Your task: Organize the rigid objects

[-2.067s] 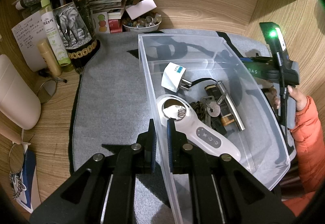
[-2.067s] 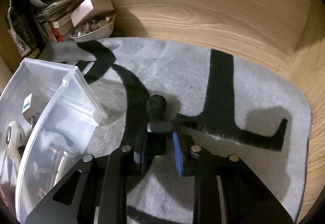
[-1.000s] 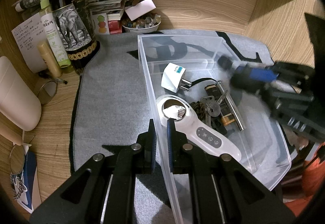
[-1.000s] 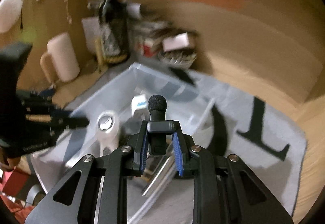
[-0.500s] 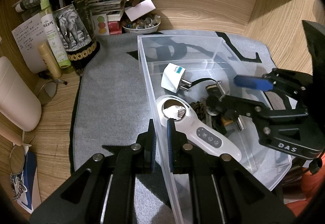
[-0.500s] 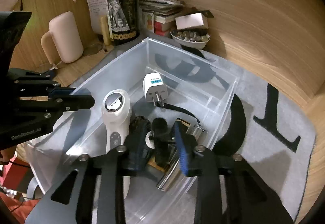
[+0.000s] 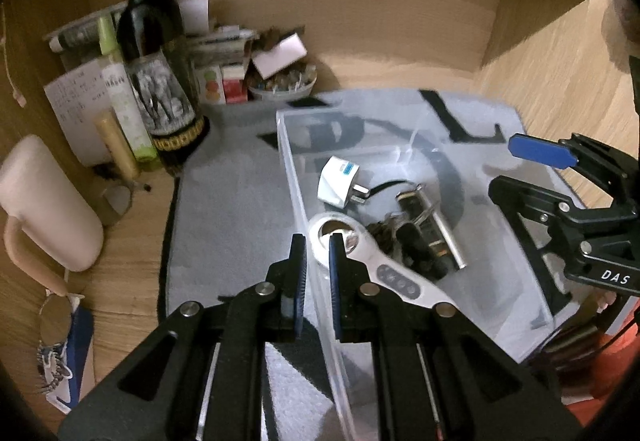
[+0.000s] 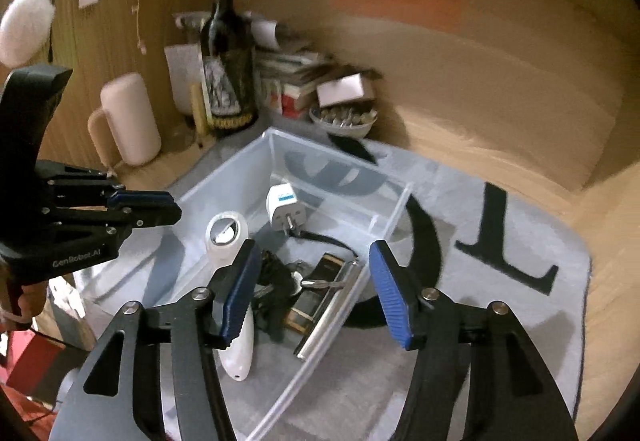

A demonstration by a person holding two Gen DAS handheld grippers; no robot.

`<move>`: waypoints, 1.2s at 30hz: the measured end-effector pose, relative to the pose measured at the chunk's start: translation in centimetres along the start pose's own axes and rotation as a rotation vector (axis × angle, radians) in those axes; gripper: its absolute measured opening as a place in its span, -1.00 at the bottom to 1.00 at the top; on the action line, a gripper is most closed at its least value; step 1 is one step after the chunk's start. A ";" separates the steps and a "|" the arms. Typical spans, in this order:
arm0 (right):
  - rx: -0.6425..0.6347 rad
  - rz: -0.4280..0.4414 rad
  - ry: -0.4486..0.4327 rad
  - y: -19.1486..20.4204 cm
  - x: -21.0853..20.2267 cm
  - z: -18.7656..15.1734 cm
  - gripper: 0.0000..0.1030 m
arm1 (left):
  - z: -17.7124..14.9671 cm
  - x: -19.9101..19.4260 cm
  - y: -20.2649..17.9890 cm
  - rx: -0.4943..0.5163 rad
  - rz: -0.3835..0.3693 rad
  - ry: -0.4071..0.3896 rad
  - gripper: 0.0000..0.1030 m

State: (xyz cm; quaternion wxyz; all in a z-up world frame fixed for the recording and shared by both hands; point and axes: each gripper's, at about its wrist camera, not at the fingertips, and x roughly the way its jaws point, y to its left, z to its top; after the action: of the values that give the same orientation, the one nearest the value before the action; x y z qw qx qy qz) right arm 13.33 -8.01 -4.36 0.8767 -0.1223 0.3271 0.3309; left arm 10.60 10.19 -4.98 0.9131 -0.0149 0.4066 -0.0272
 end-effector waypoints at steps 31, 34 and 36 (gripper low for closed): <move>0.098 -0.240 -0.409 0.4 -15.3 -4.6 0.99 | -4.1 -13.1 -10.0 0.089 0.028 -0.586 0.99; 0.099 -0.241 -0.415 0.4 -15.5 -5.0 0.99 | -4.2 -13.1 -10.0 0.077 0.019 -0.589 0.99; 0.099 -0.245 -0.414 0.4 -15.6 -5.1 0.99 | -4.3 -13.1 -10.0 0.074 0.021 -0.593 0.99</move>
State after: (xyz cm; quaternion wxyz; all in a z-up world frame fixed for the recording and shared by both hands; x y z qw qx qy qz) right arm 1.67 -17.69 2.01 0.9635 -0.0477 0.1389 0.2238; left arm -1.73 1.02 2.37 0.9921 0.0156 0.1212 -0.0270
